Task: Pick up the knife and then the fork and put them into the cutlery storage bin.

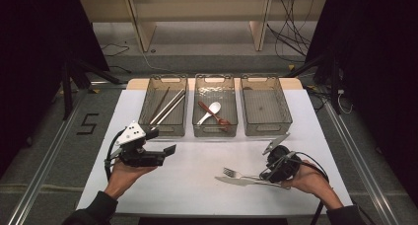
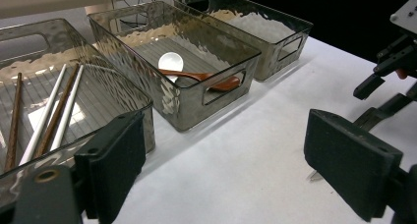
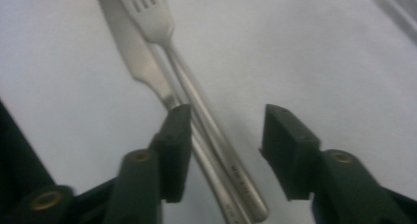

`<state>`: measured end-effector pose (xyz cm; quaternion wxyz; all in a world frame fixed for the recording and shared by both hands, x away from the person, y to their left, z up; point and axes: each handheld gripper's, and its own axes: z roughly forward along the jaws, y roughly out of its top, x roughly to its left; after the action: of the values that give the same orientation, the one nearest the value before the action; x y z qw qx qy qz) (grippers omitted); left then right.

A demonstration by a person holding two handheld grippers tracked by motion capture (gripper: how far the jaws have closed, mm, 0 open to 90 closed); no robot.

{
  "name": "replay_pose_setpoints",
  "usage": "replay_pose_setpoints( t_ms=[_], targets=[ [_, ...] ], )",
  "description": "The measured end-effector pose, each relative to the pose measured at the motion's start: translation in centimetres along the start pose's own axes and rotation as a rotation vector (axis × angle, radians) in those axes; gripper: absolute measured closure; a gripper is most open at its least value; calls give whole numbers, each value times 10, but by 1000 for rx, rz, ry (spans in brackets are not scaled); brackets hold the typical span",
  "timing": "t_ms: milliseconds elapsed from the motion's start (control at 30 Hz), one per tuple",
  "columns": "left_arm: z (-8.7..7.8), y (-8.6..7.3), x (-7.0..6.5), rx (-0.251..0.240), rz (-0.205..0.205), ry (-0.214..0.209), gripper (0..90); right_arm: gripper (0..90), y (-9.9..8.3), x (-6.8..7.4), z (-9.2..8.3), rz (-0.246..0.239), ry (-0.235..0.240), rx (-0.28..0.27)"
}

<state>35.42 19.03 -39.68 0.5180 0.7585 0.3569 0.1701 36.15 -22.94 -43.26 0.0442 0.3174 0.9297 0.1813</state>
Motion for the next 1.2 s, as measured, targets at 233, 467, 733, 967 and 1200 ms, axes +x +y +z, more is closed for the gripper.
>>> replay_pose_setpoints(
  t_ms=[233,467,733,967,1200],
  targets=[
    [0,0,0,-3,-4,0,154,405,-3,11,4,-62,25,63],
    [0,0,0,0,0,-1,154,454,-8,15,9,-92,24,116],
    [1,0,0,1,2,-2,154,509,-10,14,16,-110,14,157],
    [1,0,0,1,0,-2,154,568,-9,18,19,-149,17,215],
    [2,-1,-1,2,0,-2,154,624,4,24,24,-197,5,251]
  ],
)
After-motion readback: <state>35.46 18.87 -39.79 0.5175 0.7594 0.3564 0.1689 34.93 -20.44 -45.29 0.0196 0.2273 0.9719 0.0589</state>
